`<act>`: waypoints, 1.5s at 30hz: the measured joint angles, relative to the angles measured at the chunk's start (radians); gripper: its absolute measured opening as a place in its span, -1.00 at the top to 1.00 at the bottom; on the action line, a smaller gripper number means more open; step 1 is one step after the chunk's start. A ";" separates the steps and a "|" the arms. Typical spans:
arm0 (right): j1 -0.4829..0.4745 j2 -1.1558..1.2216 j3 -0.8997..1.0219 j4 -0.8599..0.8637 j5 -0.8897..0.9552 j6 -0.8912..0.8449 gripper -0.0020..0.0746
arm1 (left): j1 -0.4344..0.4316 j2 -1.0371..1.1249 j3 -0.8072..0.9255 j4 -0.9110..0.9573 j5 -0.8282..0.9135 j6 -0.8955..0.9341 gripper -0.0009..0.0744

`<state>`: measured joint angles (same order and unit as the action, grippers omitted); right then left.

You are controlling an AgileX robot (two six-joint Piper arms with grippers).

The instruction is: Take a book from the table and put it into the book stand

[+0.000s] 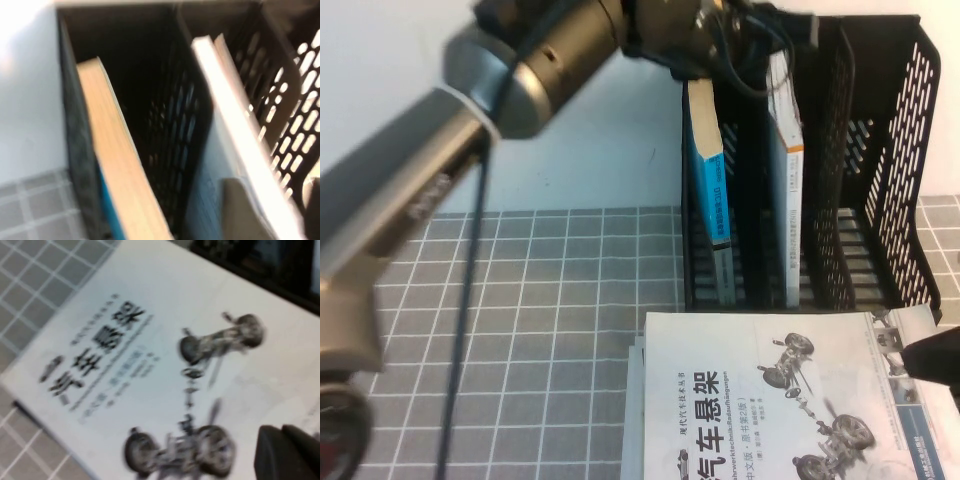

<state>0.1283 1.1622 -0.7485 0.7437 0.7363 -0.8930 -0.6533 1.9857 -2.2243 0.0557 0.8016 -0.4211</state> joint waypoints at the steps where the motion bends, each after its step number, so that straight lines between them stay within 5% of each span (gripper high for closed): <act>1: 0.000 0.000 0.000 0.017 0.017 -0.018 0.95 | 0.000 -0.028 0.000 0.017 0.022 0.027 0.47; 6: 0.000 0.000 0.000 0.033 0.201 -0.072 0.95 | 0.000 -0.179 -0.003 0.120 0.214 0.150 0.91; 14: 0.000 -0.005 -0.010 -0.395 0.336 0.239 0.95 | 0.002 -0.410 0.030 0.245 0.457 0.233 0.97; 21: 0.000 -0.140 -0.013 -0.720 0.265 0.424 0.95 | 0.002 -0.715 0.342 0.243 0.454 0.209 0.97; 26: 0.000 -0.307 0.007 -0.716 0.089 0.443 0.95 | 0.002 -0.960 0.750 0.246 0.264 0.138 0.97; 34: 0.000 -0.573 0.243 -0.547 -0.138 0.396 0.95 | 0.004 -1.255 1.350 0.327 -0.299 -0.062 0.97; 45: 0.000 -0.877 0.420 -0.407 -0.154 0.308 0.95 | 0.004 -1.303 1.713 0.510 -0.834 -0.124 0.97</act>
<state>0.1283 0.2849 -0.3286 0.3371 0.5825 -0.5845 -0.6489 0.6823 -0.5118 0.5653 -0.0328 -0.5452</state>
